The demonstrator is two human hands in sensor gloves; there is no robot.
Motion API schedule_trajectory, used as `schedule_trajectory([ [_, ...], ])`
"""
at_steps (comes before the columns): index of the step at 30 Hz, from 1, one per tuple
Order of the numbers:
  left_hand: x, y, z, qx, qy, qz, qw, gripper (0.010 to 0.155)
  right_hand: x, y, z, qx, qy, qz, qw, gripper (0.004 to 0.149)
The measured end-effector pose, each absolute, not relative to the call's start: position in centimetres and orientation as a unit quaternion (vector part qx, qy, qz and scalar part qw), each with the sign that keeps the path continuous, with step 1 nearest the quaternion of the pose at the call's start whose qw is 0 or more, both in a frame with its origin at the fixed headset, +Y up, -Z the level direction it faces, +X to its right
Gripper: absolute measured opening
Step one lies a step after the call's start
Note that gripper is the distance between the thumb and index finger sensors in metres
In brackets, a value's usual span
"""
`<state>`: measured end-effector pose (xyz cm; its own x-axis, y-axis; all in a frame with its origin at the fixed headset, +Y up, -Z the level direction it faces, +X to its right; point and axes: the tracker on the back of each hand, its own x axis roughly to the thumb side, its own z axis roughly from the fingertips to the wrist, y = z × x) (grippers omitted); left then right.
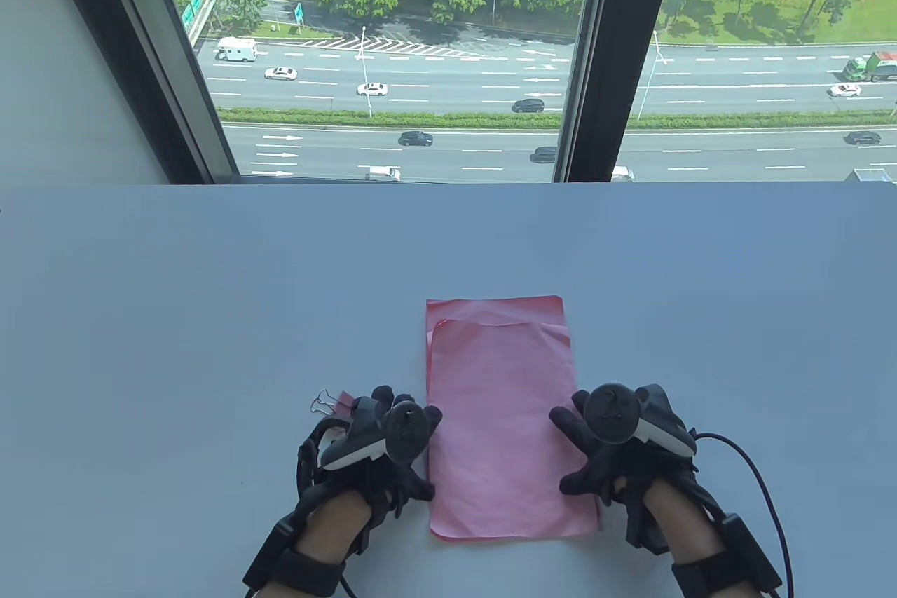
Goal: Clip paper with binder clip (Left hand to clip)
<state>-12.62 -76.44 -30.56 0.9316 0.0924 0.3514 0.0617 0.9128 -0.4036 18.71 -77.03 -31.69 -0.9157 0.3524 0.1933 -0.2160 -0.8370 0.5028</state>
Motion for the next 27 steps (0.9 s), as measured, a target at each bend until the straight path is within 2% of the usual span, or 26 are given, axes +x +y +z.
schedule_trajectory([
  [3,-12.8,-76.4,-30.5,-0.205,-0.145,0.016,0.968,0.102,18.6,-77.0,-31.7,0.136,0.244,0.949,0.148,0.093],
  [7,-12.4,-76.7,-30.5,-0.209,-0.142,0.03,0.967,0.103,18.4,-77.0,-31.7,0.134,0.244,0.949,0.147,0.093],
  [13,-12.1,-77.2,-30.9,-0.192,-0.19,0.096,0.958,0.105,18.3,-77.0,-31.7,0.132,0.244,0.95,0.144,0.093],
  [16,-12.3,-77.1,-31.1,-0.221,-0.215,0.188,0.933,0.093,18.3,-77.0,-31.6,0.133,0.245,0.949,0.145,0.093],
  [19,-12.9,-77.1,-31.0,-0.263,-0.225,0.316,0.883,0.079,18.3,-77.0,-31.6,0.134,0.245,0.949,0.145,0.093],
  [22,-13.4,-77.1,-31.0,-0.278,-0.22,0.4,0.845,0.074,18.2,-77.0,-31.6,0.134,0.246,0.949,0.145,0.093],
  [25,-13.5,-77.4,-31.1,-0.279,-0.206,0.427,0.835,0.073,18.2,-77.0,-31.6,0.138,0.238,0.95,0.147,0.092],
  [27,-13.3,-77.3,-31.1,-0.249,-0.2,0.424,0.847,0.068,18.4,-76.9,-31.6,0.142,0.232,0.949,0.157,0.09],
])
